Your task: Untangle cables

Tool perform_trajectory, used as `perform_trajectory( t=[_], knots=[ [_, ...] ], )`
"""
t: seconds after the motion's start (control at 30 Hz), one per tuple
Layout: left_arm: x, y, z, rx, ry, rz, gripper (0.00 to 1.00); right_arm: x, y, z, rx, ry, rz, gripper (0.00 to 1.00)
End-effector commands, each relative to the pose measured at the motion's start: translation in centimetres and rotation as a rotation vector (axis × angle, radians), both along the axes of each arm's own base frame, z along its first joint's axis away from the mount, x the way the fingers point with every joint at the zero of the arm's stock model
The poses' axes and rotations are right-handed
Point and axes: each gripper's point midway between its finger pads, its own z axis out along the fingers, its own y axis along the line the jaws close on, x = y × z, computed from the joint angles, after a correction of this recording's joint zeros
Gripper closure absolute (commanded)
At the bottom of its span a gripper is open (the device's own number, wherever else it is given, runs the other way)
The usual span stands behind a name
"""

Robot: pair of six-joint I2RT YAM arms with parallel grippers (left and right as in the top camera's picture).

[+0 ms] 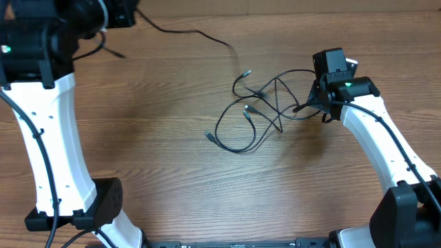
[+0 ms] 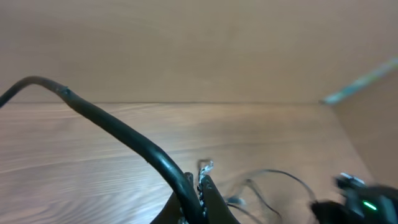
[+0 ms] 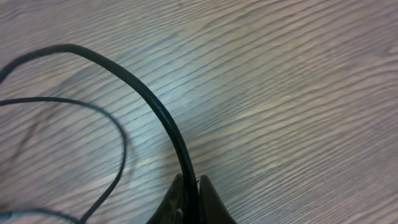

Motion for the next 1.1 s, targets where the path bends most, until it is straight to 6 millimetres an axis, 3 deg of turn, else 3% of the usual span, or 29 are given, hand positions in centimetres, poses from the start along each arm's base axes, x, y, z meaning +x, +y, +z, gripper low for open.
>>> perform_trajectory(
  t=[0.0, 0.13, 0.3, 0.43, 0.53, 0.57, 0.8, 0.9, 0.97, 1.07],
  knots=[
    [-0.3, 3.0, 0.7, 0.062, -0.030, 0.096, 0.96, 0.2, -1.5, 0.9, -0.030, -0.041, -0.082, 0.96],
    [-0.4, 3.6, 0.0, 0.056, 0.007, 0.136, 0.96, 1.1, -1.6, 4.1, 0.006, -0.117, -0.098, 0.96],
    [-0.7, 0.9, -1.8, 0.029, 0.080, 0.044, 0.96, 3.1, 2.3, 11.8, 0.142, -0.249, 0.139, 0.96],
    [-0.9, -2.2, -3.6, 0.025, 0.146, -0.037, 0.96, 3.2, 7.3, 20.4, 0.309, -0.418, 0.425, 0.97],
    [-0.9, -4.5, -4.9, 0.050, 0.173, -0.106, 0.96, 2.4, 8.6, 26.8, 0.361, -0.569, 0.503, 0.96],
    [-0.7, -6.3, -5.7, 0.072, 0.183, -0.159, 0.96, 1.7, 8.9, 30.7, 0.364, -0.665, 0.532, 0.96],
    [-0.3, -11.0, -8.7, 0.105, 0.233, -0.272, 0.96, -1.1, 8.5, 43.6, 0.313, -1.048, 0.590, 0.96],
    [-0.2, -11.9, -9.5, 0.111, 0.254, -0.292, 0.96, -2.1, 7.6, 47.5, 0.269, -1.193, 0.571, 0.96],
    [-0.3, -12.1, -9.8, 0.114, 0.264, -0.297, 0.96, -2.3, 5.5, 48.9, 0.200, -1.255, 0.464, 0.96],
    [-0.5, -12.1, -10.0, 0.139, 0.261, -0.317, 0.96, -1.8, 1.5, 47.9, 0.075, -1.226, 0.247, 0.96]
  ],
)
